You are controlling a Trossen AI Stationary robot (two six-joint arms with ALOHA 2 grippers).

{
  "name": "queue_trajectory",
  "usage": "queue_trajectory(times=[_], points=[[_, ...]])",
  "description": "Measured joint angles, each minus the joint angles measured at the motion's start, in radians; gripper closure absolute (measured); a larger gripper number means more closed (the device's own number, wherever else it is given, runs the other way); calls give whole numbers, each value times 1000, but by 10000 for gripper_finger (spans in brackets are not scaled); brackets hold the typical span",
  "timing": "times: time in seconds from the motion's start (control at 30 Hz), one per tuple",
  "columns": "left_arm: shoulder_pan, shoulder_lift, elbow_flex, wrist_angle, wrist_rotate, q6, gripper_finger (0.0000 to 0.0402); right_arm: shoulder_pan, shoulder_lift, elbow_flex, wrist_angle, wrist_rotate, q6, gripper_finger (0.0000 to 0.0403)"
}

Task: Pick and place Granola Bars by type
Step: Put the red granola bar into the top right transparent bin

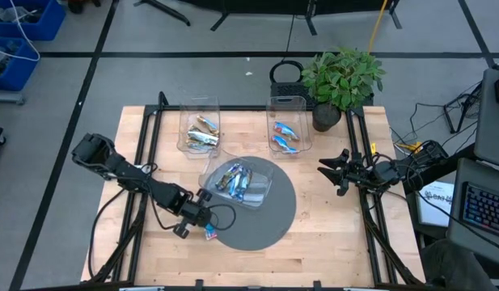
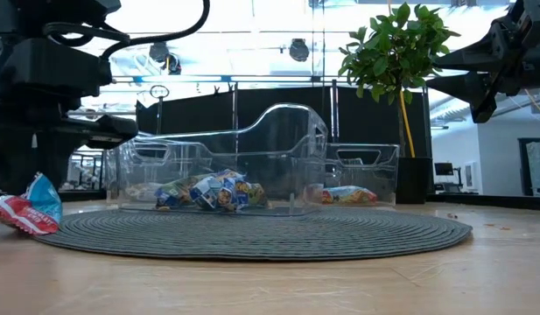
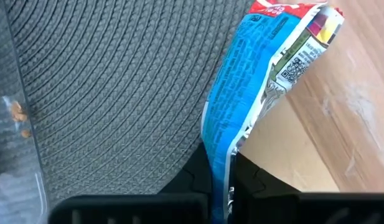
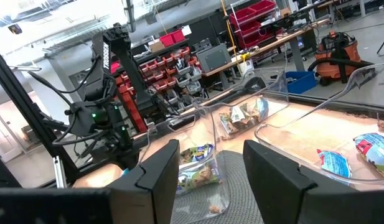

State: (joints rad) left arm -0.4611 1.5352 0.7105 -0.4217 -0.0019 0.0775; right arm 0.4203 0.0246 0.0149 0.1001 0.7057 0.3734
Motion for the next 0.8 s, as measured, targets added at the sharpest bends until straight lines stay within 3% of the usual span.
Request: queue_trajectory(times=[0.4, 0.8], points=[[-6, 3, 15, 2, -11, 50, 390, 0, 0, 0, 0, 0, 0, 232], [2, 2, 251, -181, -37, 78, 392, 0, 0, 0, 0, 0, 0, 232]])
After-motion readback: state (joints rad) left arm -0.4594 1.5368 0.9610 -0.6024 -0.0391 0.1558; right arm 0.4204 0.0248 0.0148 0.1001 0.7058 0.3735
